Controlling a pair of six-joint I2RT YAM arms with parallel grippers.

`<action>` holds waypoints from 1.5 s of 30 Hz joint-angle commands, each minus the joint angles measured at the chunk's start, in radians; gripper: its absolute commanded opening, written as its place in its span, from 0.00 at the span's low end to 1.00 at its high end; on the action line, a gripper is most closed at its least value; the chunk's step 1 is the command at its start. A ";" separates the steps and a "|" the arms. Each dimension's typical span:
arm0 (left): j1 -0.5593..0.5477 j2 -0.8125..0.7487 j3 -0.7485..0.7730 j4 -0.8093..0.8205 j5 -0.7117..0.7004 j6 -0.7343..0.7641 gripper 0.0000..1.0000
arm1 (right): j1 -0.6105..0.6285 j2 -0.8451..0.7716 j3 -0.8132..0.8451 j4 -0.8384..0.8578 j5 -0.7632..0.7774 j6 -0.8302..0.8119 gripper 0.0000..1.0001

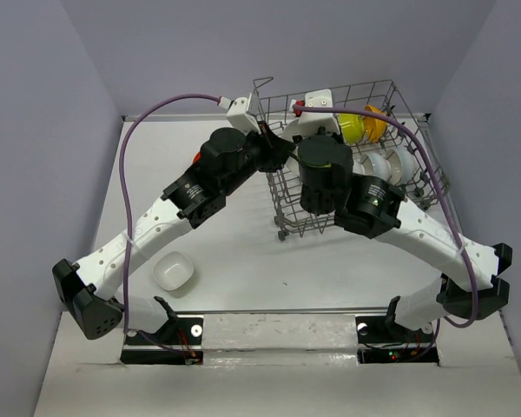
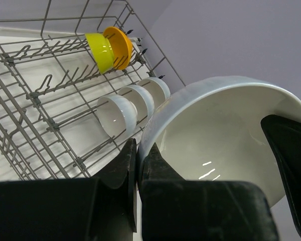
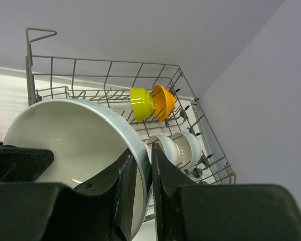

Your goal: Load the bowls into the dish rack

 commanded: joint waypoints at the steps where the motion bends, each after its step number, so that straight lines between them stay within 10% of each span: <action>1: 0.002 -0.093 0.033 0.134 -0.010 -0.072 0.00 | -0.017 -0.036 0.068 0.098 0.177 0.064 0.24; 11: 0.002 -0.107 0.034 0.138 -0.033 -0.072 0.00 | -0.017 -0.028 0.037 0.188 0.318 -0.071 0.39; 13: 0.002 -0.112 0.031 0.138 -0.047 -0.072 0.00 | -0.017 -0.061 -0.159 0.772 0.349 -0.503 0.43; 14: 0.002 -0.115 0.030 0.138 -0.051 -0.070 0.00 | -0.017 -0.067 -0.226 1.491 0.351 -1.057 0.43; 16: 0.000 -0.116 0.031 0.140 -0.062 -0.067 0.00 | -0.017 -0.001 -0.221 1.890 0.398 -1.461 0.44; 38: 0.000 -0.070 0.071 0.128 -0.145 0.019 0.00 | 0.003 -0.124 -0.130 1.491 0.427 -1.194 0.54; 45: 0.000 -0.027 0.103 0.129 -0.177 0.039 0.00 | 0.051 -0.125 0.075 1.137 0.368 -0.998 0.55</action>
